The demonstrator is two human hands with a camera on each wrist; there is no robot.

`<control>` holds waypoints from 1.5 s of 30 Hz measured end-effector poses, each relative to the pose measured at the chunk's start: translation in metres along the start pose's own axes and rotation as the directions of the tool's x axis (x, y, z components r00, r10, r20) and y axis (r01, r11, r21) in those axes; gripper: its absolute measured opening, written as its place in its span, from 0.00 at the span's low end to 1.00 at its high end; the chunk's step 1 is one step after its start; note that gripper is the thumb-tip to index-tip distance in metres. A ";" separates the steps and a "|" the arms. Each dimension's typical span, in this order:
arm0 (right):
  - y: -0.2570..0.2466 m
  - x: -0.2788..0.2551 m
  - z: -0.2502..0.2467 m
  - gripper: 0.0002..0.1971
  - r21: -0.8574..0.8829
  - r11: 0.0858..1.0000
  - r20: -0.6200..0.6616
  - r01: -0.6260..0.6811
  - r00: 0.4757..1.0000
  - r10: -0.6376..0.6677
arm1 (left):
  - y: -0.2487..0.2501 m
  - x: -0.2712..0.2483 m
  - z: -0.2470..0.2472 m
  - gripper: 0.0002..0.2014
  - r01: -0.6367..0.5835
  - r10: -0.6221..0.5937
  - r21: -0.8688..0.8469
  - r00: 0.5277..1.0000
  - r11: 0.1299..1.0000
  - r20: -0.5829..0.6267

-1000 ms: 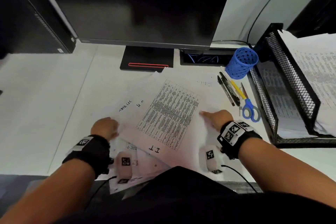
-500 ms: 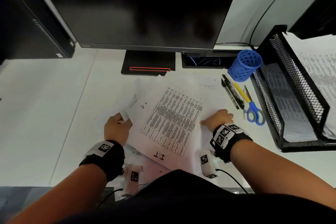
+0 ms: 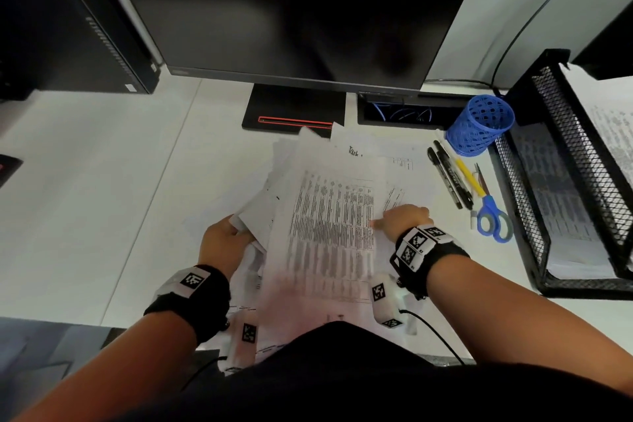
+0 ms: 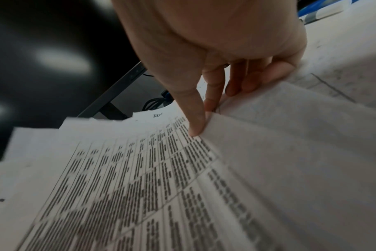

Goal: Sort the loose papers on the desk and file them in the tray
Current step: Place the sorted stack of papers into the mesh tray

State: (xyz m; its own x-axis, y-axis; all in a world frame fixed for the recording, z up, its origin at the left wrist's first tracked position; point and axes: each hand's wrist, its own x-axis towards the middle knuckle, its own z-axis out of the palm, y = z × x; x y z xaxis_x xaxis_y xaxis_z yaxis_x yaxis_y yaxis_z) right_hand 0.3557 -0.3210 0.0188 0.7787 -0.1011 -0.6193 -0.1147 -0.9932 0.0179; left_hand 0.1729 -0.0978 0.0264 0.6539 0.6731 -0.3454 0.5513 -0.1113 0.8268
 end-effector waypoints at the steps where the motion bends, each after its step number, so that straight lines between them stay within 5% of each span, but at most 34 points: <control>1: 0.000 -0.001 0.000 0.34 0.017 1.000 -0.006 -0.008 1.000 0.008 | -0.002 0.000 0.000 0.05 -0.013 0.013 0.014 1.000 1.000 -0.011; 2: 0.002 -0.004 0.000 0.32 0.052 0.999 -0.020 -0.018 1.000 0.019 | 0.000 -0.002 0.000 0.01 -0.030 0.032 0.038 0.999 0.999 -0.042; 5: 0.016 -0.001 -0.003 0.22 0.309 0.947 -0.057 0.090 0.995 -0.076 | -0.004 -0.003 0.001 0.18 -0.060 0.084 0.134 0.981 0.989 -0.177; 9: 0.044 0.005 -0.015 0.03 0.548 0.768 -0.288 0.331 0.937 -0.198 | -0.006 -0.006 0.002 0.11 -0.074 0.096 0.132 0.982 0.988 -0.163; 12: 0.057 0.011 -0.023 0.14 0.583 0.692 -0.336 0.425 0.902 -0.271 | -0.006 -0.006 0.001 0.01 -0.134 0.153 0.118 0.973 0.984 -0.172; 16: 0.060 0.010 -0.028 0.05 0.627 0.644 -0.344 0.438 0.898 -0.275 | -0.002 -0.002 -0.002 0.09 -0.137 0.132 -0.027 0.982 0.990 -0.137; 22: 0.054 0.011 -0.017 0.05 0.720 0.659 -0.322 0.217 0.946 0.040 | -0.004 0.002 -0.012 0.05 -0.075 0.068 -0.027 0.978 0.997 -0.198; 24: 0.051 0.012 -0.014 0.09 0.744 0.638 -0.301 0.196 0.952 0.059 | -0.009 0.001 -0.012 0.18 -0.064 0.075 0.043 0.945 0.997 -0.318; 26: 0.049 0.010 -0.012 0.09 0.766 0.613 -0.291 0.196 0.955 0.058 | -0.010 -0.005 -0.009 0.26 -0.143 0.208 0.189 0.896 0.972 -0.393; 29: 0.050 0.009 -0.013 0.13 0.832 0.530 -0.250 0.165 0.964 0.091 | -0.004 -0.013 0.009 0.18 -0.235 0.298 0.314 0.939 0.920 -0.172; 32: 0.054 0.001 -0.020 0.18 0.876 0.479 -0.093 0.051 0.993 0.065 | -0.003 -0.015 0.032 0.17 -0.141 0.125 0.428 0.990 0.893 0.065; 33: 0.055 -0.005 -0.021 0.20 0.812 0.583 -0.080 0.034 0.995 0.053 | -0.001 -0.017 0.038 0.19 -0.104 0.063 0.437 0.992 0.893 0.108; 34: 0.055 -0.012 -0.018 0.20 0.594 0.797 -0.151 0.104 0.988 -0.016 | 0.001 -0.019 0.043 0.21 -0.075 0.014 0.426 0.989 0.902 0.146; 36: 0.054 -0.010 -0.014 0.17 0.457 0.881 -0.141 0.122 0.988 -0.063 | 0.006 -0.022 0.052 0.24 -0.045 -0.063 0.419 0.969 0.907 0.239; 39: 0.053 -0.007 -0.016 0.17 0.740 0.673 -0.019 0.011 1.000 0.005 | 0.014 -0.027 0.060 0.25 -0.039 -0.107 0.448 0.949 0.893 0.297; 42: 0.060 0.001 -0.003 0.18 0.578 0.805 -0.016 0.134 0.988 -0.153 | 0.017 -0.028 0.056 0.24 0.007 -0.076 0.316 0.976 0.949 0.206; 45: 0.060 -0.005 0.000 0.22 0.756 0.646 -0.028 0.101 0.992 -0.122 | 0.014 -0.032 0.047 0.19 -0.017 -0.025 0.159 0.965 0.987 0.259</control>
State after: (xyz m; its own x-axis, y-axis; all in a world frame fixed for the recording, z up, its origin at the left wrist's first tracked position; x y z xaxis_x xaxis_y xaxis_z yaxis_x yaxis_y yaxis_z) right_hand 0.3453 -0.3801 0.0225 0.8041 0.0192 -0.5942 -0.4620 -0.6088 -0.6449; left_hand 0.1845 -0.1556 0.0284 0.7517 0.4630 -0.4696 0.6156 -0.2374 0.7514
